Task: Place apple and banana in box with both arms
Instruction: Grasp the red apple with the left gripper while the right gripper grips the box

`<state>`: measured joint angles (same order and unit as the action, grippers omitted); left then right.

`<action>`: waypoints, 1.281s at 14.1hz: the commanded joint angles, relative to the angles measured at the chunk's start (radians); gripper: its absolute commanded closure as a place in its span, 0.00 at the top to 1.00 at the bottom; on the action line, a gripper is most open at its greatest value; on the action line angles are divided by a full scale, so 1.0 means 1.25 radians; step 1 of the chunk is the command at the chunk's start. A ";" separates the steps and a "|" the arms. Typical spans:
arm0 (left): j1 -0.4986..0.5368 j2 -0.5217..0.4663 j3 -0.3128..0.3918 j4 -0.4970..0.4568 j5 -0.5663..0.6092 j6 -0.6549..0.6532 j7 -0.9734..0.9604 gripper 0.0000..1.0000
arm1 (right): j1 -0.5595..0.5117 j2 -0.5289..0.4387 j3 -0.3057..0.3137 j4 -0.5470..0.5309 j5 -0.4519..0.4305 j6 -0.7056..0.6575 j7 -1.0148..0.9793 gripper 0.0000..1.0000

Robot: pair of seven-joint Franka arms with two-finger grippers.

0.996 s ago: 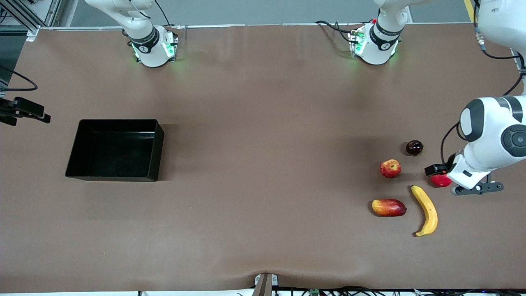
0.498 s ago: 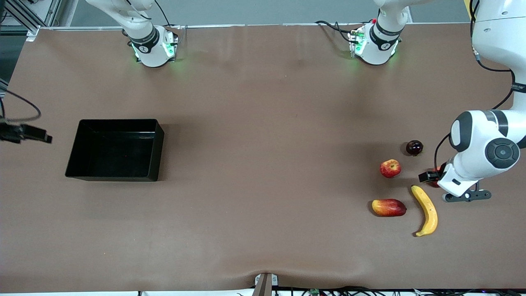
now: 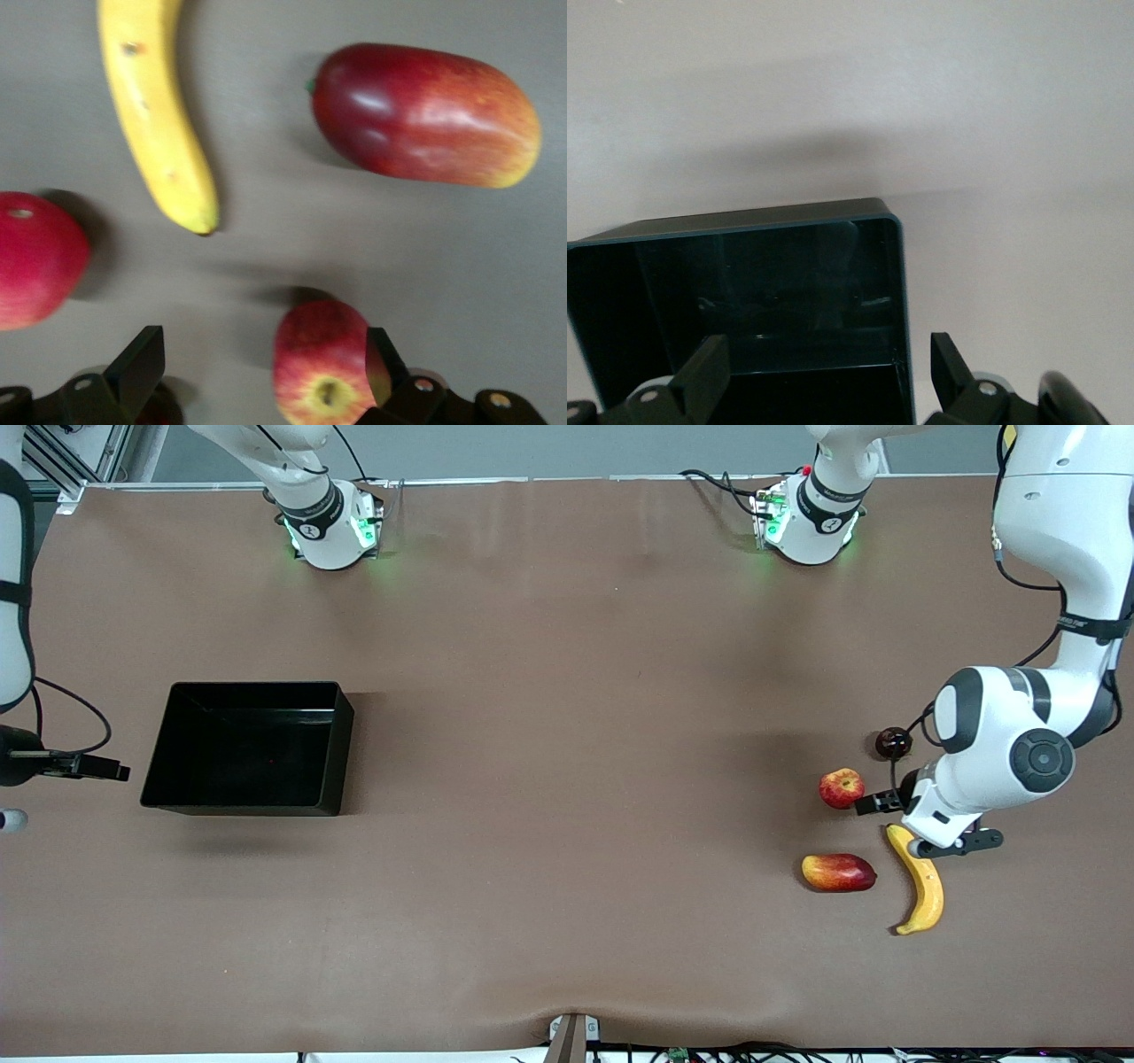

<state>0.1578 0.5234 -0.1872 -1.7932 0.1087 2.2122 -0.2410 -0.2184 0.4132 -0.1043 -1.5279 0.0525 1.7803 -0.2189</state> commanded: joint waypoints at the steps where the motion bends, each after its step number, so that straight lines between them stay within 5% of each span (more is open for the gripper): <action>1: 0.003 0.016 -0.011 -0.001 -0.021 -0.003 -0.007 1.00 | -0.029 0.018 0.012 -0.038 0.005 0.033 -0.065 1.00; 5: 0.008 0.051 -0.011 0.000 -0.022 0.011 -0.007 1.00 | -0.072 0.028 0.014 -0.159 0.008 0.133 -0.159 0.97; 7: 0.003 0.066 -0.011 0.001 -0.022 0.012 -0.007 1.00 | -0.078 0.030 0.015 -0.184 0.014 0.140 -0.181 0.68; 9: 0.004 0.071 -0.011 0.001 -0.022 0.012 0.004 1.00 | -0.077 0.039 0.014 -0.218 0.032 0.179 -0.184 0.65; 10: 0.004 0.071 -0.011 0.000 -0.022 0.011 0.007 0.80 | -0.078 0.040 0.014 -0.237 0.032 0.208 -0.192 0.63; 14: 0.004 0.076 -0.026 -0.007 -0.023 0.007 0.008 0.00 | -0.084 0.049 0.014 -0.263 0.037 0.224 -0.225 0.19; 16: 0.011 0.067 -0.051 -0.005 -0.023 0.002 -0.004 0.00 | -0.085 0.049 0.015 -0.266 0.037 0.224 -0.248 0.02; 18: 0.011 0.042 -0.071 -0.004 -0.023 0.000 -0.008 0.00 | -0.093 0.045 0.015 -0.263 0.037 0.215 -0.289 0.00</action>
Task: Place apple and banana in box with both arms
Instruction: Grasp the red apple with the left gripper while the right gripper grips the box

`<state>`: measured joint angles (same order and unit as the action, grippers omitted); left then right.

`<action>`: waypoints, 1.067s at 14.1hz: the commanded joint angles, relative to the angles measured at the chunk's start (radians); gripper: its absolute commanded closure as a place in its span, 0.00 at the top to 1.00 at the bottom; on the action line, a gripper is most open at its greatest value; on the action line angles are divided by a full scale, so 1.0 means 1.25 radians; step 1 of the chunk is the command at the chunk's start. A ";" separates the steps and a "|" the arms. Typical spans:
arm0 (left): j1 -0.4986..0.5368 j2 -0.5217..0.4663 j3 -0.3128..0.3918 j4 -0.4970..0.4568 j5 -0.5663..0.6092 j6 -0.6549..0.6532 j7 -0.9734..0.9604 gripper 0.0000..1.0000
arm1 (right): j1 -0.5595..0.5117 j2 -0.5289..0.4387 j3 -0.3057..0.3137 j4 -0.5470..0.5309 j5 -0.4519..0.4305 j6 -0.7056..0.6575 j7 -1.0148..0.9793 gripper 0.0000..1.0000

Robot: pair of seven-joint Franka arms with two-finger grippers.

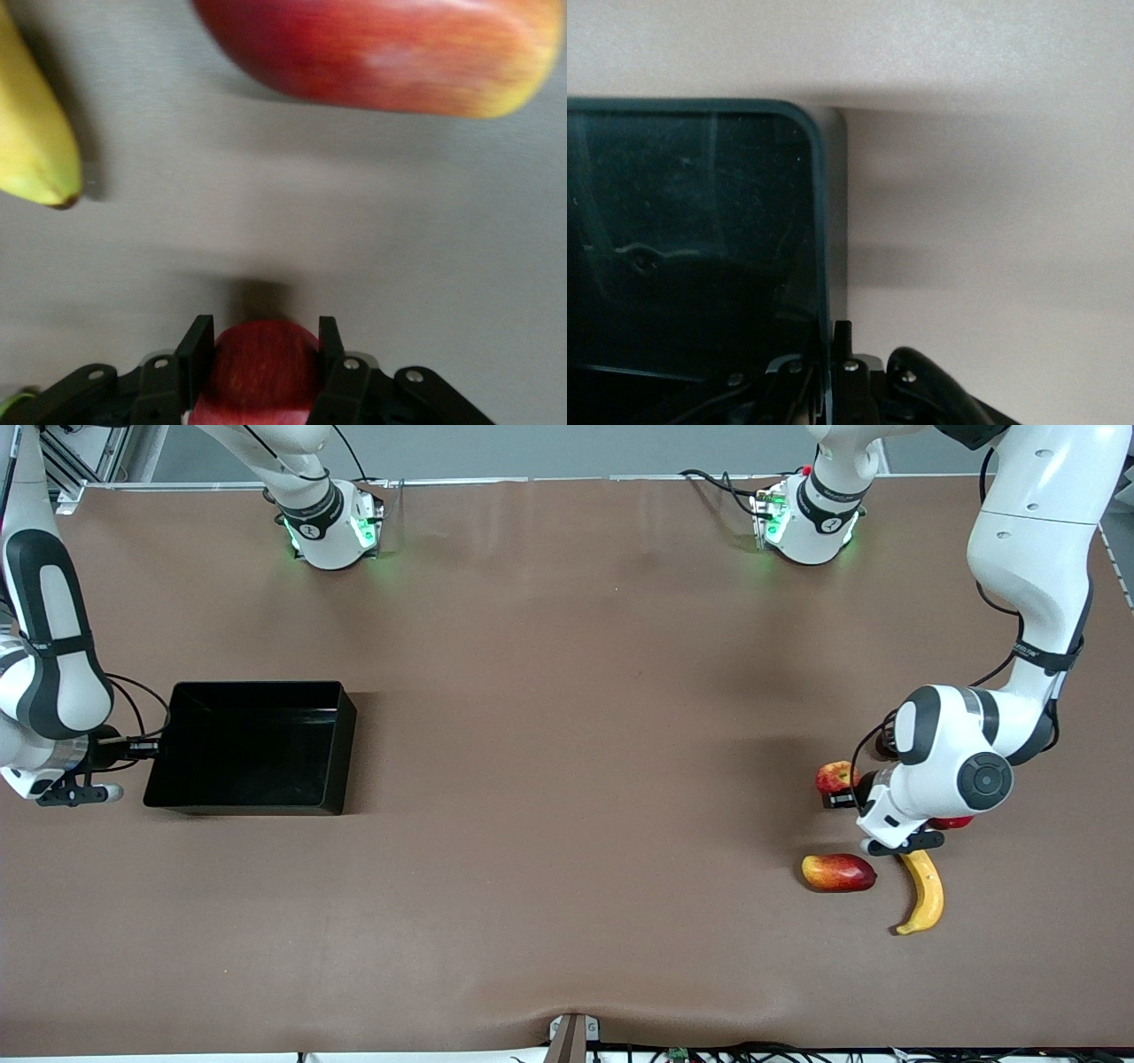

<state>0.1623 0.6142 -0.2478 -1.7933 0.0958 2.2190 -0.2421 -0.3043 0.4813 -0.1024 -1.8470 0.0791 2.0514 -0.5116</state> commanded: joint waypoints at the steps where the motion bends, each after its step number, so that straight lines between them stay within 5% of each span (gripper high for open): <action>1: 0.004 -0.038 -0.030 -0.004 -0.013 -0.006 -0.014 0.00 | -0.025 -0.014 0.013 -0.002 0.015 -0.009 -0.067 0.00; 6: 0.004 -0.072 -0.080 0.004 -0.012 -0.006 -0.033 0.00 | -0.009 -0.017 0.016 0.136 0.019 -0.258 -0.059 0.00; 15: 0.000 -0.116 -0.137 -0.007 -0.008 -0.036 -0.079 0.00 | 0.047 -0.027 0.017 0.255 0.117 -0.442 0.036 0.00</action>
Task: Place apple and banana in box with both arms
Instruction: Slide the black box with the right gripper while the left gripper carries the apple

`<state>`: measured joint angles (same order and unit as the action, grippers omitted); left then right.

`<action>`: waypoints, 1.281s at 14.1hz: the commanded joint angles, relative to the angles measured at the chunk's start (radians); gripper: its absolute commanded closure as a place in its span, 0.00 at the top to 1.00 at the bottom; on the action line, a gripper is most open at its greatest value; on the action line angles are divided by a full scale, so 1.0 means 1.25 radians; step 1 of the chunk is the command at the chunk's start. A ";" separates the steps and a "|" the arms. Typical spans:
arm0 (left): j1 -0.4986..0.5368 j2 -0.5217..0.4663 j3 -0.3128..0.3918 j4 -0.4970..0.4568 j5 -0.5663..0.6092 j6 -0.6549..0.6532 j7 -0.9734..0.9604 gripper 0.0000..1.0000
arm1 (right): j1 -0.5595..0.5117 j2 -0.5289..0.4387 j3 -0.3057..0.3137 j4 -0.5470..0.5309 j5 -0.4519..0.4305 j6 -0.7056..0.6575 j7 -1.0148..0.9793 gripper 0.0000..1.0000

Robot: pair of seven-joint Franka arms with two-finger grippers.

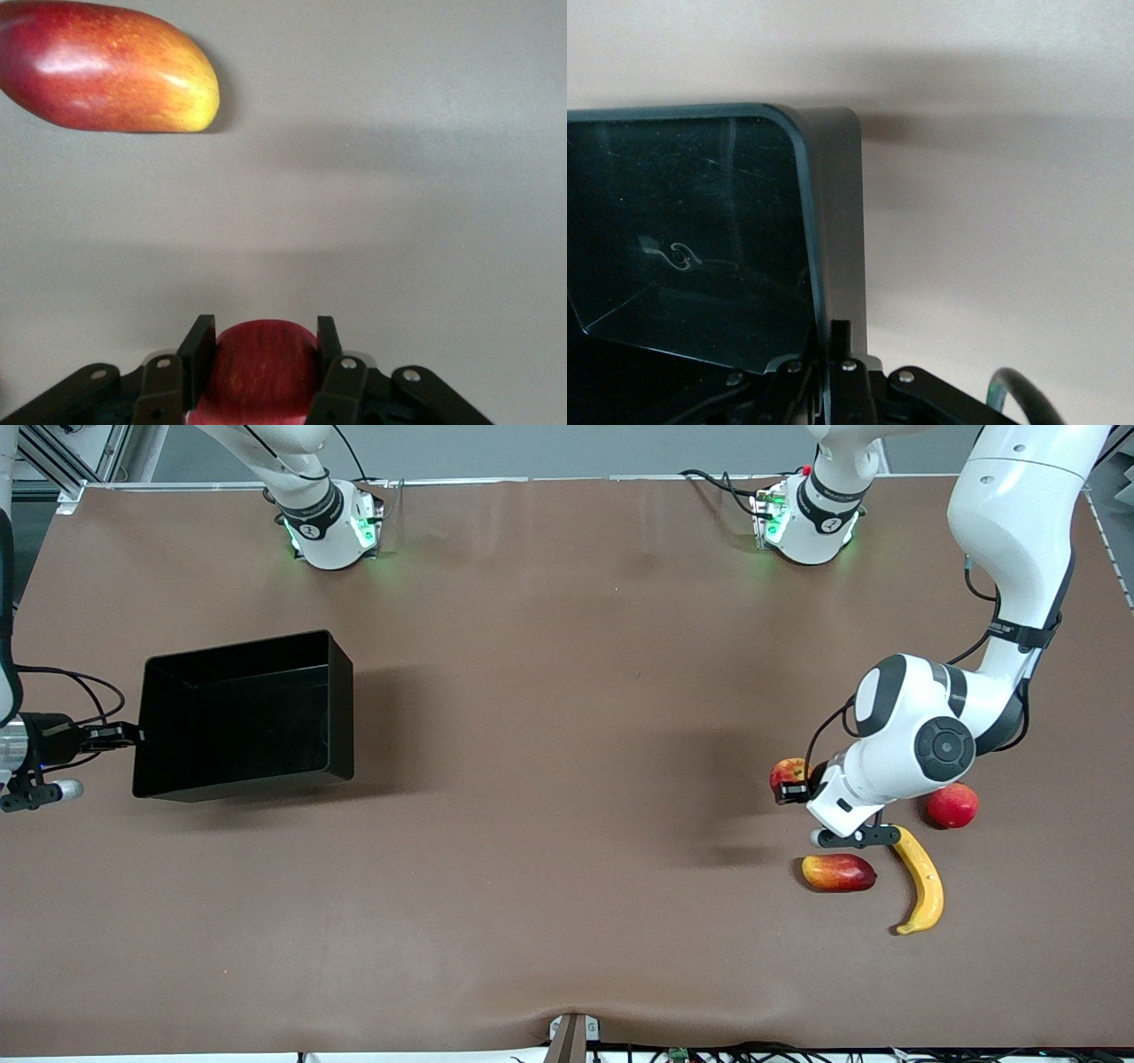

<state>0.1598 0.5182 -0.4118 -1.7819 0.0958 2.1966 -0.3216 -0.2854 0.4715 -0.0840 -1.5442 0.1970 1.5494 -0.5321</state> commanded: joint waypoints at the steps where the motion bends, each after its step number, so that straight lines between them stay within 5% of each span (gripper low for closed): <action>1: 0.001 -0.039 -0.006 -0.008 -0.008 -0.018 -0.025 0.00 | 0.051 -0.025 0.002 0.013 0.033 -0.050 0.071 0.00; 10: -0.003 -0.068 -0.050 0.008 -0.003 -0.081 -0.166 0.00 | 0.262 -0.032 0.000 0.009 0.175 -0.063 0.277 0.00; 15: -0.017 -0.099 -0.061 0.014 0.001 -0.108 -0.219 0.00 | 0.437 -0.018 0.000 0.008 0.209 0.076 0.453 0.00; 18: -0.014 -0.108 -0.060 0.079 0.001 -0.185 -0.218 0.00 | 0.532 0.015 0.000 0.009 0.217 0.178 0.589 0.00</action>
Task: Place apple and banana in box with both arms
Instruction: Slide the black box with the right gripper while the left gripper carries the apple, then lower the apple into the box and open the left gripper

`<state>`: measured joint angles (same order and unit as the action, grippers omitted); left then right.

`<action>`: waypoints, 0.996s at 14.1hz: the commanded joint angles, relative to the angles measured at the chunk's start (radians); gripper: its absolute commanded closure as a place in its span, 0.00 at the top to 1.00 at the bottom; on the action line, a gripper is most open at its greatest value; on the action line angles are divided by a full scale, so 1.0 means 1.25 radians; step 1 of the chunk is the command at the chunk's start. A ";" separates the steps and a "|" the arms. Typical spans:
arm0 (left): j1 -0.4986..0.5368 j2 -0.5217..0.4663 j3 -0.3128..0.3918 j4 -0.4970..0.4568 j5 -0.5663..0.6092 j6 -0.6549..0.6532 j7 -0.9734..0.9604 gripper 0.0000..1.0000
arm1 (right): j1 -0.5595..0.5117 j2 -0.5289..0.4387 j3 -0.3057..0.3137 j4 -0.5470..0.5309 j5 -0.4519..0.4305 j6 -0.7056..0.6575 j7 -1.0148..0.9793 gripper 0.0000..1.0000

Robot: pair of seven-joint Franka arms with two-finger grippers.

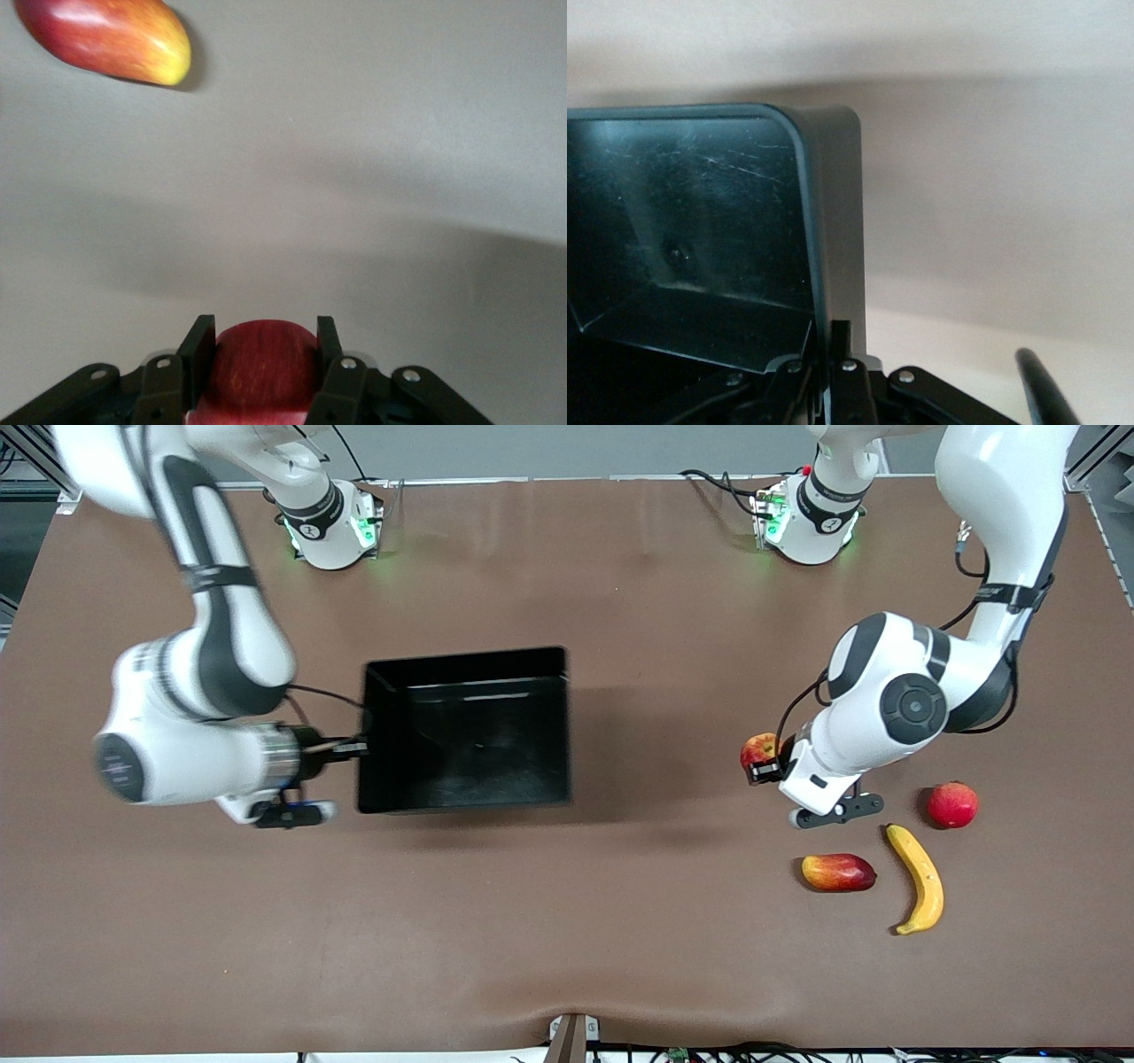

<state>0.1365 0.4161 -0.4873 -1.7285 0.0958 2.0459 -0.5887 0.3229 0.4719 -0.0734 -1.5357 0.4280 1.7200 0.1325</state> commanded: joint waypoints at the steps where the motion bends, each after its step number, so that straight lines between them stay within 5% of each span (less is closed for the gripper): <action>1: 0.005 -0.027 0.002 0.061 0.001 -0.095 0.001 0.00 | 0.065 0.032 -0.009 0.003 0.045 0.074 0.063 0.00; 8: -0.026 -0.030 -0.010 0.130 -0.001 -0.171 -0.019 0.00 | 0.177 0.129 -0.009 0.025 0.093 0.208 0.099 0.00; 14: -0.158 0.049 -0.009 0.132 0.001 -0.082 -0.189 0.00 | 0.226 0.186 -0.009 0.027 0.094 0.313 0.158 0.00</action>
<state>-0.0390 0.4342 -0.5000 -1.5745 0.0958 1.8919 -0.7914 0.5931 0.6844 -0.0751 -1.5322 0.5103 2.1058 0.3198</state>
